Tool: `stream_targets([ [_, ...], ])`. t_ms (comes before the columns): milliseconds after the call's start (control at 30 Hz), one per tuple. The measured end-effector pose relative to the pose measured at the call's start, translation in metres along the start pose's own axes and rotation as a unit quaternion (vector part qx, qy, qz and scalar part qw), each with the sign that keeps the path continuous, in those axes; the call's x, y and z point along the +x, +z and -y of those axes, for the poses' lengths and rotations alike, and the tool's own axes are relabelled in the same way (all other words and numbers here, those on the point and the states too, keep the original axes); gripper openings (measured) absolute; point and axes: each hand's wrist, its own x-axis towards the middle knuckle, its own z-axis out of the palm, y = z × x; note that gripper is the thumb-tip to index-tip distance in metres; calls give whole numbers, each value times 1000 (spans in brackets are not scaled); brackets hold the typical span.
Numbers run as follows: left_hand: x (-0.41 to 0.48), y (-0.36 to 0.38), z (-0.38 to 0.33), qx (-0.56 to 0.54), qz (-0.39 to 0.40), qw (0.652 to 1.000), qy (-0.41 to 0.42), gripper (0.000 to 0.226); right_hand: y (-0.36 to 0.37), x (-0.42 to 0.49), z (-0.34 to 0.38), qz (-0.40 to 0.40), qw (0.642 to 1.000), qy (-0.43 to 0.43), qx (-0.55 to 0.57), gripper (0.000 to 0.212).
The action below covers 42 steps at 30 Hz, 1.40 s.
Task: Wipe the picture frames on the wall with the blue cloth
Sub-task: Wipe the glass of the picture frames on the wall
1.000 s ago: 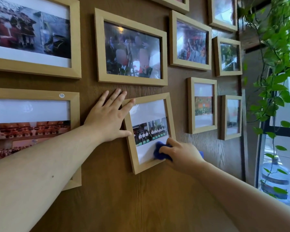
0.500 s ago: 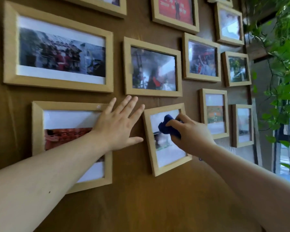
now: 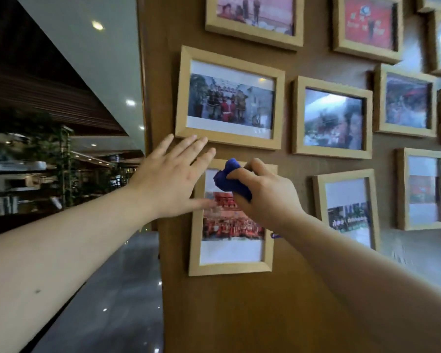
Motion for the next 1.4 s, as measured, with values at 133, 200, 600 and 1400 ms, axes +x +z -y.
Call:
stream_targets([
  [133, -2, 18, 10, -39, 41, 998, 0, 101, 16, 10, 22, 6, 1000, 18, -4, 37],
  [200, -1, 25, 11, -46, 47, 998, -4, 101, 24, 15, 29, 12, 999, 41, 5, 40],
  [600, 5, 45, 18, -43, 22, 999, 12, 101, 28, 0, 2, 52, 989, 125, -65, 37],
  [1400, 6, 51, 14, -49, -11, 999, 9, 100, 19, -46, -13, 180, 954, 143, -194, 29],
])
